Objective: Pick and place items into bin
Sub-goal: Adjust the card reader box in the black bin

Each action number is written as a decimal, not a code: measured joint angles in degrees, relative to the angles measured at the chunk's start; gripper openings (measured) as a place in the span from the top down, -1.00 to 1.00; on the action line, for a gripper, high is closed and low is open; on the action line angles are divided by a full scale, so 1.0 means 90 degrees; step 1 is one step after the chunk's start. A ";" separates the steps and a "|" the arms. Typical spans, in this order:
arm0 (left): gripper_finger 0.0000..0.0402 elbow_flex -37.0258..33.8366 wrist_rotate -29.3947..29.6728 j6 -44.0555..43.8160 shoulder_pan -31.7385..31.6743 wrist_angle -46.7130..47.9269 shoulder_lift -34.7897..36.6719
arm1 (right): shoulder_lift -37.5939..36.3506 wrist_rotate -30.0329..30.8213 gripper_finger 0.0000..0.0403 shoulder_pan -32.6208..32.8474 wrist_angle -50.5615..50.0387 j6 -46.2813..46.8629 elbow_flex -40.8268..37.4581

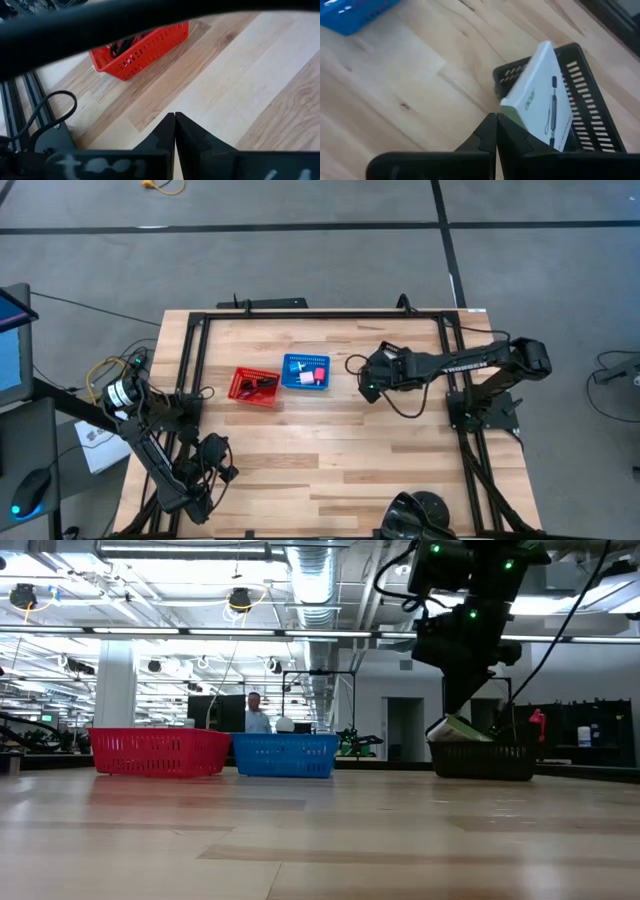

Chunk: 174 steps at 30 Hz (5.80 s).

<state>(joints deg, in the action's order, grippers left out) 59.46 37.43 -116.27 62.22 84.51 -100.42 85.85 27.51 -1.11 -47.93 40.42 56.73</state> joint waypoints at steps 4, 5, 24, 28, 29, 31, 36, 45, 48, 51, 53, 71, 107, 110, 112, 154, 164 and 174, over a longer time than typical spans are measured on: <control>1.00 0.0000 0.0484 -0.0035 -0.0048 -0.0057 0.0000 | -0.0001 0.0082 1.00 0.0412 -0.0195 -0.0191 0.0120; 1.00 0.0000 0.0575 0.0065 -0.0102 -0.0081 0.0000 | -0.0001 0.0187 1.00 0.0558 -0.0266 -0.0155 0.0206; 0.55 0.1402 0.2187 0.8906 -0.4770 -0.2718 0.0000 | -0.1920 0.1295 1.00 0.2407 -0.0822 0.0006 0.1564; 0.32 0.1455 0.1272 1.2371 -0.5953 -0.5438 0.0000 | -0.2329 0.1835 1.00 0.2686 -0.0854 0.0008 0.1564; 0.28 0.1455 0.0751 1.3171 -0.6202 -0.6220 0.0000 | -0.2377 0.1941 1.00 0.2754 -0.0897 0.0008 0.1564; 0.20 0.1455 -0.0614 1.4472 -0.6657 -0.7632 0.0000 | -0.2411 0.2005 1.00 0.2867 -0.1002 0.0008 0.1564; 0.15 0.1469 -0.2822 1.5771 -0.7444 -1.0070 0.0005 | -0.2435 0.1724 1.00 0.3087 -0.1356 0.0087 0.1504; 0.15 0.1493 -0.4102 1.6377 -0.8121 -1.0675 -0.0720 | -0.3060 0.2729 1.00 0.3149 -0.2124 0.1228 0.1326; 0.15 0.1557 -0.4097 1.6329 -0.8197 -1.0895 -0.1117 | -0.3500 0.2196 1.00 0.2856 -0.2921 0.2120 0.1167; 0.15 0.1683 -0.4075 1.6337 -0.8183 -1.0910 -0.1363 | -0.4004 0.1972 1.00 0.2588 -0.3484 0.3222 0.0635; 0.15 0.1830 -0.4080 1.6351 -0.8170 -1.1025 -0.1428 | -0.4401 0.1978 1.00 0.2411 -0.3518 0.3662 0.0141; 0.21 0.1984 -0.4131 1.5248 -0.8163 -1.0484 -0.1457 | -0.6853 0.1157 1.00 0.0198 -0.1712 0.2957 -0.2514; 0.33 0.1943 -0.4114 1.5183 -0.8157 -1.0309 -0.1469 | -0.3785 -0.3352 1.00 -0.5942 0.2712 -0.1567 -0.3606; 0.33 0.1943 -0.4114 1.5173 -0.8157 -1.0212 -0.1469 | -0.3478 -0.3085 1.00 -0.6100 0.2621 -0.1717 -0.3636; 0.33 0.1943 -0.4114 1.5173 -0.8153 -1.0118 -0.1469 | -0.3225 -0.3027 1.00 -0.6192 0.2518 -0.1716 -0.3703; 0.33 0.1940 -0.3617 1.8091 -0.7941 -0.9328 -0.1467 | -0.0075 -0.4387 1.00 -0.4828 0.6953 -0.1716 -0.3742; 0.33 0.1962 -0.2926 1.9033 -0.7936 -0.9764 -0.2027 | -0.0015 -0.4394 1.00 -0.4670 0.7127 -0.1718 -0.3740; 0.53 0.1960 -0.2086 1.9212 -0.7914 -1.0501 -0.2225 | -0.0015 -0.4363 1.00 -0.4499 0.7151 -0.2002 -0.3740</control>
<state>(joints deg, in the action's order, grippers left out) 77.10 18.66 56.64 -9.01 -10.00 -120.45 85.71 -11.76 -41.60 16.43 22.40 23.07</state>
